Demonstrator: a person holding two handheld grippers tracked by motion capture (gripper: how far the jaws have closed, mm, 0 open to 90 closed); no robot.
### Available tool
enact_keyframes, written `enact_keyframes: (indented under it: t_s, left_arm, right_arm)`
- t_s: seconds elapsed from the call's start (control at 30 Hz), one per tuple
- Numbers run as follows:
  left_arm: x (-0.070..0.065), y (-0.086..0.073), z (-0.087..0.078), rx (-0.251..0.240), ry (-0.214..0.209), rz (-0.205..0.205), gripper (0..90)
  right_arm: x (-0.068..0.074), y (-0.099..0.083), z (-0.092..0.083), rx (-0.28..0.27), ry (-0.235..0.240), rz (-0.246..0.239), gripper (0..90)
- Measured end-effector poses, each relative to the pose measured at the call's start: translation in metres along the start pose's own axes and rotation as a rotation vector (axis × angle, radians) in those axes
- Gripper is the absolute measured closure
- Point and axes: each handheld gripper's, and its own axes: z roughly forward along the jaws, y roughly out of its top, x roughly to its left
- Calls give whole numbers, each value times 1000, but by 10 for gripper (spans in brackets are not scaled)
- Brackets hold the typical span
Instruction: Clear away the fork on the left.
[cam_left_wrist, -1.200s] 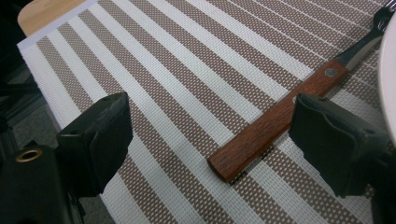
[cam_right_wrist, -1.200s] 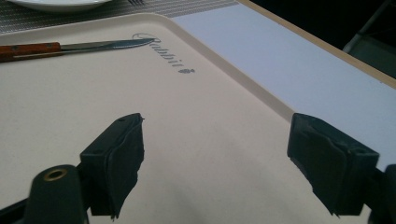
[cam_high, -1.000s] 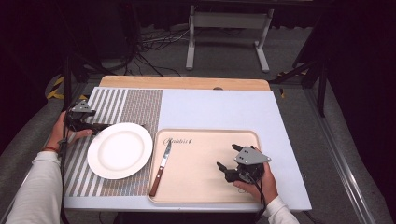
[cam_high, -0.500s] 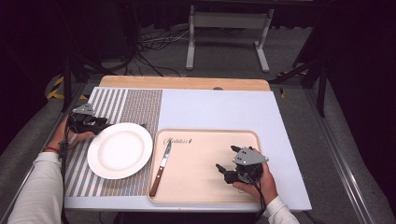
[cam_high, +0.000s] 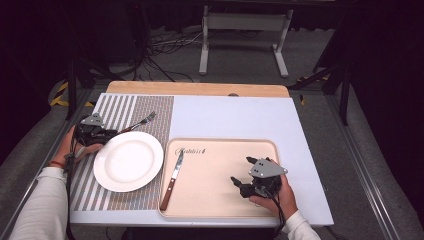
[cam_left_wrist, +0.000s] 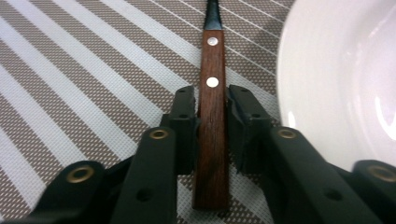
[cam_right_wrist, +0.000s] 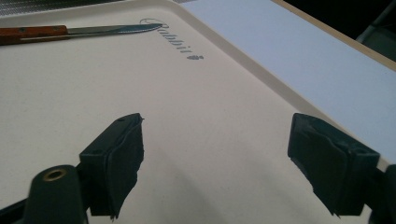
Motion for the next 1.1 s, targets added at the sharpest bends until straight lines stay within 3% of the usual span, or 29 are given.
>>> enact_keyframes:
  t_s: [0.17,0.3,0.43,0.6,0.73,0.93,1.1]
  left_arm:
    - [2,-5,1,-30,-14,-49,655]
    - [2,-6,1,-39,-31,-76,723]
    - [-3,-3,0,-21,5,-56,756]
    - [-5,-7,0,-48,4,-117,757]
    - [-6,-6,0,-54,39,-149,757]
    - [-7,-6,-12,-146,86,-210,757]
    - [-11,-3,-18,-181,124,-221,758]
  right_arm:
    - [-1,1,1,-7,0,8,195]
    - [0,1,2,-4,4,9,195]
    - [4,3,5,6,7,-14,195]
    - [8,4,4,9,6,-38,195]
    - [8,4,1,3,-3,-40,195]
    - [9,5,-2,-5,-7,-45,195]
    - [9,5,-4,-12,-13,-46,196]
